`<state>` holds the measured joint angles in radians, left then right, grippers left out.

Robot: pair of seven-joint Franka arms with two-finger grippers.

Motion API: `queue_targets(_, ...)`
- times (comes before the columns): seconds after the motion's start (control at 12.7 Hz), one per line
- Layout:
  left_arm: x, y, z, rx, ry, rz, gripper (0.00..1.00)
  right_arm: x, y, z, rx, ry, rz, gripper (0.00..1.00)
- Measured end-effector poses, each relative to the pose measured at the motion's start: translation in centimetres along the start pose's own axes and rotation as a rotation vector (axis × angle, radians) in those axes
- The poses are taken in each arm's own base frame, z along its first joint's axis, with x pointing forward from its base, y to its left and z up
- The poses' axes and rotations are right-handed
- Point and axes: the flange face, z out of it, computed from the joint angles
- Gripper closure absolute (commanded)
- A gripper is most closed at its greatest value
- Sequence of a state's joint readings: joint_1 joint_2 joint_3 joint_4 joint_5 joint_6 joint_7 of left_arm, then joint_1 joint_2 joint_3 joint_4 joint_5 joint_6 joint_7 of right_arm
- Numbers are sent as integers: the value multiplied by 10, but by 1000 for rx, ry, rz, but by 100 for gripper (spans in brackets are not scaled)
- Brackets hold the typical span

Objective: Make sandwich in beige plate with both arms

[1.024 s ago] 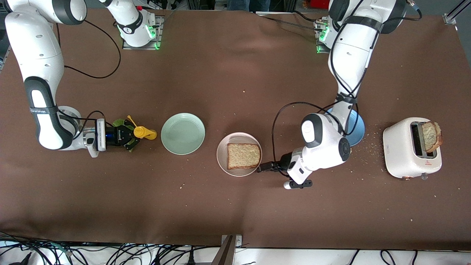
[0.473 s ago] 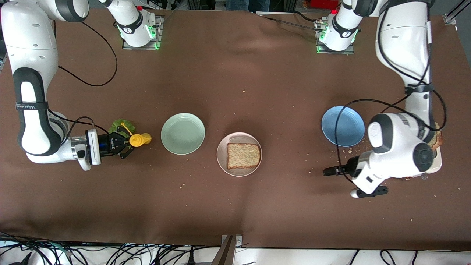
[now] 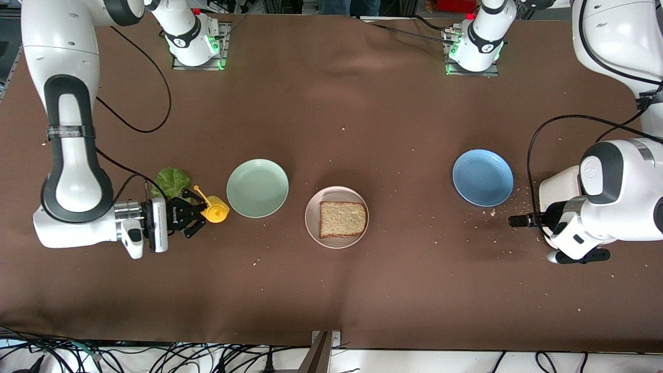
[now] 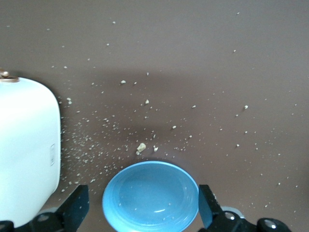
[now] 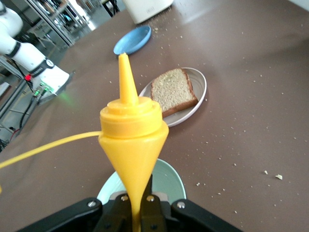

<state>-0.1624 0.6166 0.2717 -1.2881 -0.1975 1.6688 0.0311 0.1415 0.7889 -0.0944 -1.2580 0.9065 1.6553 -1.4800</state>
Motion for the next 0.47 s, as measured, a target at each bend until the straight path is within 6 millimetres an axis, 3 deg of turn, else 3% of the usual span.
queue_targets(0.24,-38,-30,-63,63,5,54,0,65,-15,39,-127,-191,76,100)
queue_targets(0.47,-103,-33,-121,57,41,81,0,107,-34,79,-264,-381,129,100)
